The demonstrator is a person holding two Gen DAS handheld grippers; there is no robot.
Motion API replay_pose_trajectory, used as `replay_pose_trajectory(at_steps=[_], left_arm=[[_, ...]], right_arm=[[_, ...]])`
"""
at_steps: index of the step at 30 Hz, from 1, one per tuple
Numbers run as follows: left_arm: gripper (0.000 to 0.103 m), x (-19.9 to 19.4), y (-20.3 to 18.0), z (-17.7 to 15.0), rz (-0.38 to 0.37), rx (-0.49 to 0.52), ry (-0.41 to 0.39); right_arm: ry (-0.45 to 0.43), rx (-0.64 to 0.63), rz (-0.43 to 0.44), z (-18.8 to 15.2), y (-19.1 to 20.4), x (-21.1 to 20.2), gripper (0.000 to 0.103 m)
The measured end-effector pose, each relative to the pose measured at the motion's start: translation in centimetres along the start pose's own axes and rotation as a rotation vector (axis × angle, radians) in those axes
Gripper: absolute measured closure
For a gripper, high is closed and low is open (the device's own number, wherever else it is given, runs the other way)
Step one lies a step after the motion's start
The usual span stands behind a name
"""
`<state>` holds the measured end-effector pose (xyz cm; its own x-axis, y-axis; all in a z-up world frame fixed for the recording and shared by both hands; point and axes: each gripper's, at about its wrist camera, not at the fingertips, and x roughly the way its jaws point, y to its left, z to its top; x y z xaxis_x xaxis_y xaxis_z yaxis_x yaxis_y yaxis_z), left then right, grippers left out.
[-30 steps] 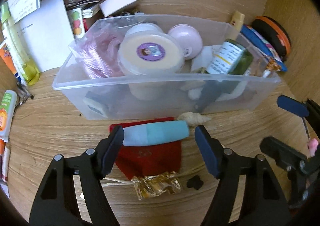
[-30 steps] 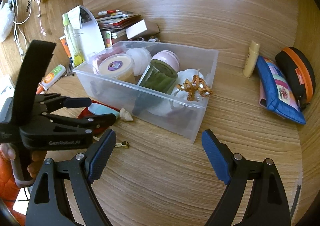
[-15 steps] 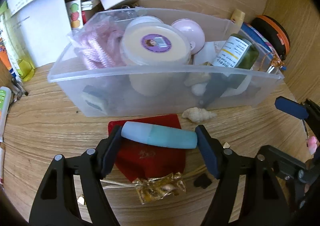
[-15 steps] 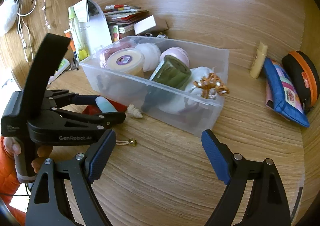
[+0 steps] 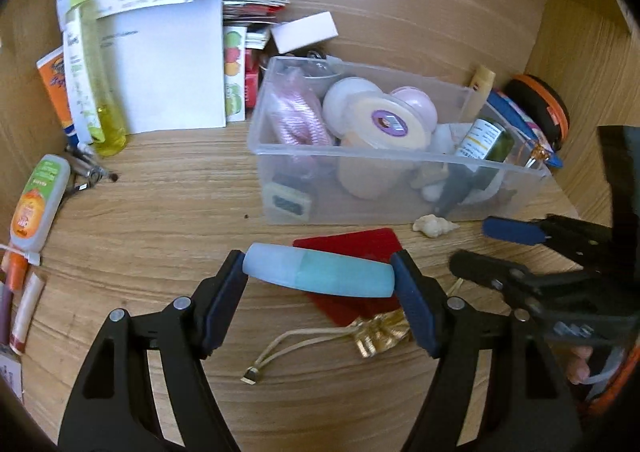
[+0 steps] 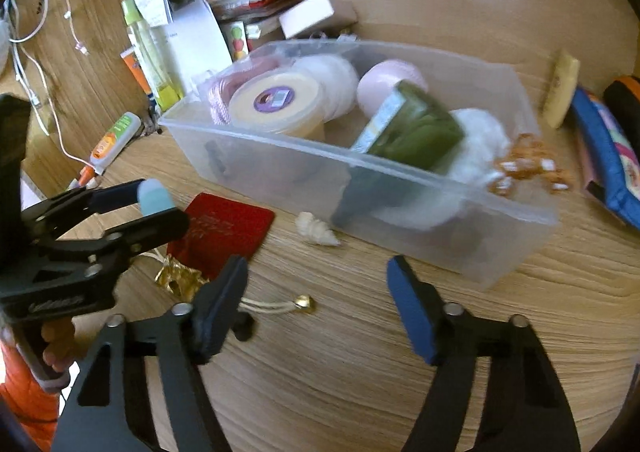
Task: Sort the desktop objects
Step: 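Grasp the light blue tube with the left gripper while the right gripper approaches the seashell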
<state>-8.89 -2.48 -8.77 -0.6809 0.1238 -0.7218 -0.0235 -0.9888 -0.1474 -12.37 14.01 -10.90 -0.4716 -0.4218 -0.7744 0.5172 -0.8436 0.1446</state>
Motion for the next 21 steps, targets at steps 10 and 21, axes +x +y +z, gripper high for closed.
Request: replay_pose_trajectory(at_steps=[10,21], left_arm=[[0.031,-1.6,1.9,-0.7,-0.052,0.002,-0.034],[0.031,-1.5,1.7,-1.2,-0.098,0.006,-0.030]], right_arm=[[0.023,0.047,-0.107,1.2,1.3,2.7,0.061],[0.015,0.114,-0.185,1.5,1.7,3.4,0.077]])
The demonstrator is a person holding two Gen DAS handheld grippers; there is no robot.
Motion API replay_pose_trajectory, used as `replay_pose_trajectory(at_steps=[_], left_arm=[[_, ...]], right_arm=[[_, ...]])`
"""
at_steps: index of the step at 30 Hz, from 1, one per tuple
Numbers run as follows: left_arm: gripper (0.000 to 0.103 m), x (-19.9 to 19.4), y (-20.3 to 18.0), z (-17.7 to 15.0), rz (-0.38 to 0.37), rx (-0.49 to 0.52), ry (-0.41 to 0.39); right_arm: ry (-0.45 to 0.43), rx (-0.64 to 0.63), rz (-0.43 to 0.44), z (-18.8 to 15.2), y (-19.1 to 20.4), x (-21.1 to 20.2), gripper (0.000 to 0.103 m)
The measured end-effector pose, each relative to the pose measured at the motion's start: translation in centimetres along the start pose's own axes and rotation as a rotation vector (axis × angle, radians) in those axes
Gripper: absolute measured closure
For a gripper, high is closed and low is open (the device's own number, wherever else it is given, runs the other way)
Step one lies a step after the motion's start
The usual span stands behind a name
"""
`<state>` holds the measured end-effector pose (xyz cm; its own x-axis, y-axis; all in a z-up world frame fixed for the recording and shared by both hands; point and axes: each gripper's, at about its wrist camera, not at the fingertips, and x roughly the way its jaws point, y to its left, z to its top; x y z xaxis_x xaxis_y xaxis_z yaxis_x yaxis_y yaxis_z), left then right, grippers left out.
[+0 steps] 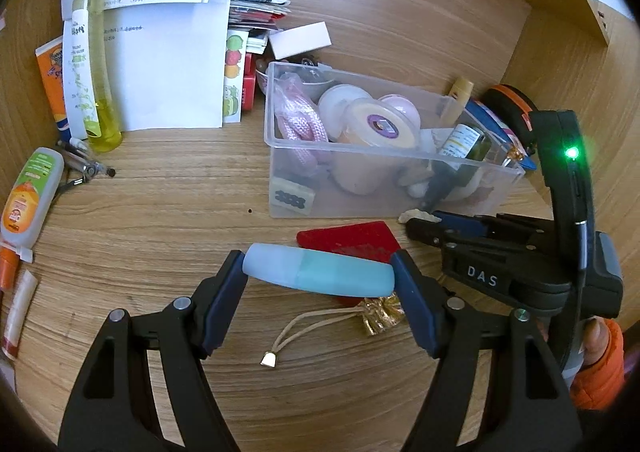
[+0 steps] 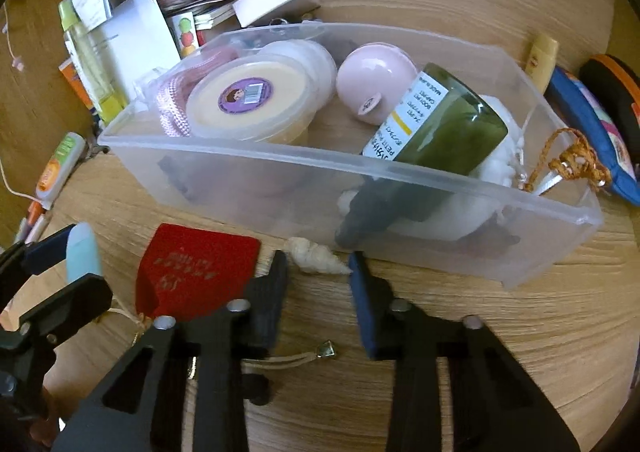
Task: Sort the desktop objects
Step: 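Grasp the light blue tube with the left gripper while the right gripper approaches the seashell, then close the right gripper on the small seashell and lift it, then carry the blue tube with the left gripper while the right gripper carries the seashell over the box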
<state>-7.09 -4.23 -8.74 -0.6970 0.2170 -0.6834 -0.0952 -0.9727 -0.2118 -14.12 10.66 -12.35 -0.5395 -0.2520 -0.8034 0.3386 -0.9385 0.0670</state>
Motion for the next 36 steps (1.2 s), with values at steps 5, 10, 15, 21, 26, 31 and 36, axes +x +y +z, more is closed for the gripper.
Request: replay_pose_trajectory(at_steps=[5,10,15,21,26,31,36], left_arm=[[0.031,-0.1,-0.2,0.1,0.009,0.001,-0.005],[0.031,-0.4,-0.7,0.6,0.012,-0.001,-0.016],[0.031,-0.9,-1.3,0.8,0.020,-0.002,-0.031],[0.031,-1.2,-1.9,0.9,0.020,-0.013,-0.038],[0.031,-1.6,-2.4,0.8,0.020,-0.010,-0.046],[0.031,-2.3,-2.4,0.9,0.029,-0.010,-0.062],[0.031,-3.0,-2.3,1.5,0.047,-0.007,-0.085]], right_arm=[[-0.006,-0.012,0.033,-0.1,0.0,-0.2,0.082],[-0.050,-0.055,0.077,-0.6,0.4,-2.1,0.092],[-0.038,-0.111,0.106,-1.0,0.8,-2.6,0.092],[-0.016,-0.174,0.122,-2.3,1.0,-3.5,0.094],[0.000,-0.198,0.128,-2.3,1.0,-3.2,0.088],[0.048,-0.206,0.185,-2.1,1.4,-1.7,0.087],[0.041,-0.237,0.193,-1.9,2.2,-1.0,0.087]])
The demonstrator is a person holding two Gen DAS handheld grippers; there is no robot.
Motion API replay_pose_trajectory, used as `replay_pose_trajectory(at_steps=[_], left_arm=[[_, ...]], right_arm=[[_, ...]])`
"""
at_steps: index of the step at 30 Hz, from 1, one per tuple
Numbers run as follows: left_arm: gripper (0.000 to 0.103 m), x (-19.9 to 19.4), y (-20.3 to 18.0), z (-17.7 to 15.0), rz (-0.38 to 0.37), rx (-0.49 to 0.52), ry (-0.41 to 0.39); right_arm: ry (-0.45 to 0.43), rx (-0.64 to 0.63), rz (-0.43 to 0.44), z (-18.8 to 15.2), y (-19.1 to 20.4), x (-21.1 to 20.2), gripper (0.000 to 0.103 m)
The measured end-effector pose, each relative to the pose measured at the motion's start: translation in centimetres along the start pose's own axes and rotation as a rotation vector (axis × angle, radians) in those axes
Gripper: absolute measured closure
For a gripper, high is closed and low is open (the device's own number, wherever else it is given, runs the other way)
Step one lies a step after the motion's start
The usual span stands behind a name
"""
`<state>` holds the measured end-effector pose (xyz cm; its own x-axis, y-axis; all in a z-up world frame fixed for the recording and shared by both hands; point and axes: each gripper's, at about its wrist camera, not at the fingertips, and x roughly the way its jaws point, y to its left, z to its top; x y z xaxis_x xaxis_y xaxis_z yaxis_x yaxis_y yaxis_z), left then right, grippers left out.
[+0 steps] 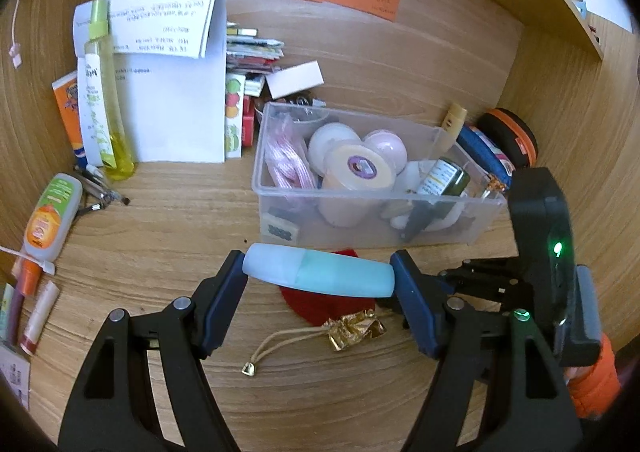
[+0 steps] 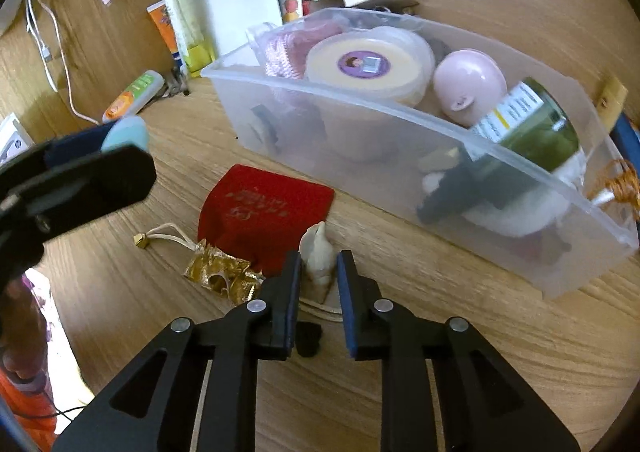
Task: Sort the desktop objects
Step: 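Carry the blue tube with the left gripper while the right gripper carries the seashell over the box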
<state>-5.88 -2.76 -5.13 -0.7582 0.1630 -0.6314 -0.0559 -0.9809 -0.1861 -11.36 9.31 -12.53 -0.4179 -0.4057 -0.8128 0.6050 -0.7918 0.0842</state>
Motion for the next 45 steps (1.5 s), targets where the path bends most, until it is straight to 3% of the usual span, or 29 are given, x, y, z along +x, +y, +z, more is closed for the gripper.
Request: replay_pose_trajectory(at_steps=[6,15,23,30,45], left_arm=[[0.031,-0.4,-0.6,1.4,0.015,0.020,-0.033],[0.031,-0.9,-2.3,3.7,0.023,0.052,-0.081],[0.031,-1.2,-2.8,6.4,0.003,0.055,-0.119],[0.030,-0.2,-3.7,8.7,-0.010,0.064,-0.117],[0.030,4.8,-5.6,12.2,-0.049,0.092,-0.029]], right_arm=[[-0.044,0.005,0.026,0.3,-0.4,-1.7,0.087],[-0.237,0.031,0.008,2.1,-3.2,-8.9,0.087],[-0.341,0.071,-0.038,3.6,-6.2,-13.0,0.087],[-0.367,0.079,-0.050,5.2,-8.1,-13.6,0.087],[-0.352,0.134,-0.029,8.9,-11.2,-10.6,0.087]])
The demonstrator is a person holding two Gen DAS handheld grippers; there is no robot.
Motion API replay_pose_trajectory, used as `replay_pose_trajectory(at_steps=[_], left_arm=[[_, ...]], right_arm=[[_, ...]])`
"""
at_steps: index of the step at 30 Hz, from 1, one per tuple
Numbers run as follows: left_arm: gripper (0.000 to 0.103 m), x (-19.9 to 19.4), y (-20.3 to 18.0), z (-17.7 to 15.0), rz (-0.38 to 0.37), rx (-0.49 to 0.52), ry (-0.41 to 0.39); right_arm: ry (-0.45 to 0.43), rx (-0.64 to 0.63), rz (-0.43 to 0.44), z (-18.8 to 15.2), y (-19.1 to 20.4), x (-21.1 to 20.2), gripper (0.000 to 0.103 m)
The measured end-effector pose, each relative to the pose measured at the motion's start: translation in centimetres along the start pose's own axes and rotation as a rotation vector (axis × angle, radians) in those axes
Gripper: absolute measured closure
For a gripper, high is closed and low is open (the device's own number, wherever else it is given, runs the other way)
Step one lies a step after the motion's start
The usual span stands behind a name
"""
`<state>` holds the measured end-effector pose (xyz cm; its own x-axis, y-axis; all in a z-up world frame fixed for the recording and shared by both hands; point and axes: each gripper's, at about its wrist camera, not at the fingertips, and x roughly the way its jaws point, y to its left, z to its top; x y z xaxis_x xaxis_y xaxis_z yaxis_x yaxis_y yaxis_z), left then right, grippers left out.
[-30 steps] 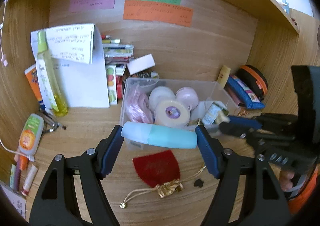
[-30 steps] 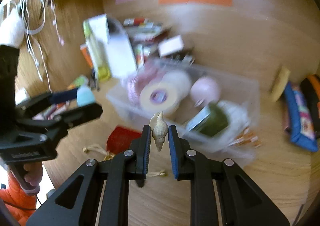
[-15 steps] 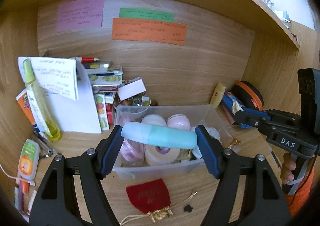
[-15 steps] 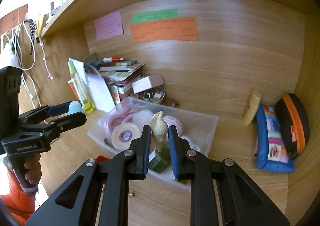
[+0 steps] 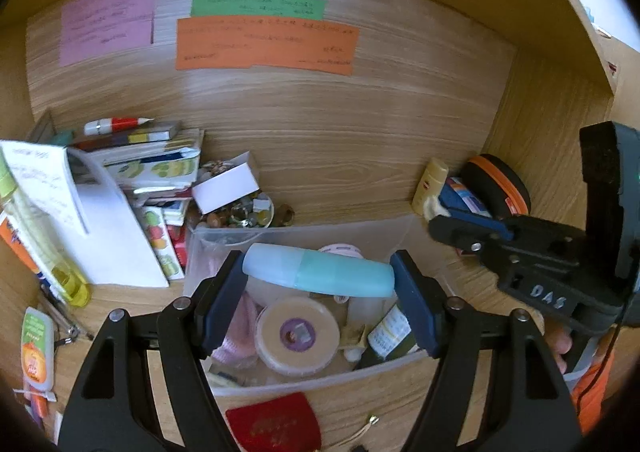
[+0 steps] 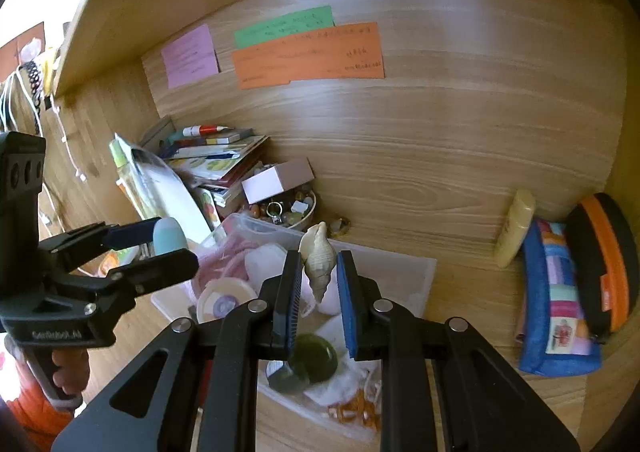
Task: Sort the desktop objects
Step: 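Carry the blue tube with the left gripper while the right gripper carries the seashell over the box, then open both grippers to drop the tube and seashell into the clear box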
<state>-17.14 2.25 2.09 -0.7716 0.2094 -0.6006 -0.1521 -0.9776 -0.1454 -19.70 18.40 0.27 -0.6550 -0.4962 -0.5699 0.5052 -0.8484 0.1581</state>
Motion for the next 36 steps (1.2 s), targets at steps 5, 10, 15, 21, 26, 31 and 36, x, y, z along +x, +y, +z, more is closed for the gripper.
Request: replay_pose_trajectory(at_steps=[5,10,15,21,26,31,36], left_arm=[[0.031,1.9,-0.6,0.4,-0.021,0.008,0.031],[0.031,4.6,-1.0,-0.1,-0.025,0.004,0.082],[0.031,6.9,-1.0,-0.4,-0.027,-0.006,0.121],[0.031,8.1,-1.3,-0.5,-0.029,-0.007,0.141],[0.031,8.6,-1.2,-0.7,-0.006,-0.004,0.146],[0.031,8.7,-1.2,-0.7,-0.004,-0.007,0.149],[0.031,8.3,-1.4,-0.6,0.003,0.002,0.135]], right_arm=[[0.016,0.046,-0.024,-0.4,-1.1,2.0,0.087],[0.076,0.101,-0.017,-1.4,-3.0,4.4,0.087],[0.105,0.097,-0.051,-2.2,-3.4,5.3,0.087],[0.111,0.066,-0.086,-2.5,-3.2,5.6,0.087],[0.109,0.063,-0.117,-2.6,-3.5,5.8,0.087],[0.084,0.052,-0.146,-2.6,-3.3,5.8,0.087],[0.079,0.054,-0.142,-2.5,-3.3,5.7,0.085]])
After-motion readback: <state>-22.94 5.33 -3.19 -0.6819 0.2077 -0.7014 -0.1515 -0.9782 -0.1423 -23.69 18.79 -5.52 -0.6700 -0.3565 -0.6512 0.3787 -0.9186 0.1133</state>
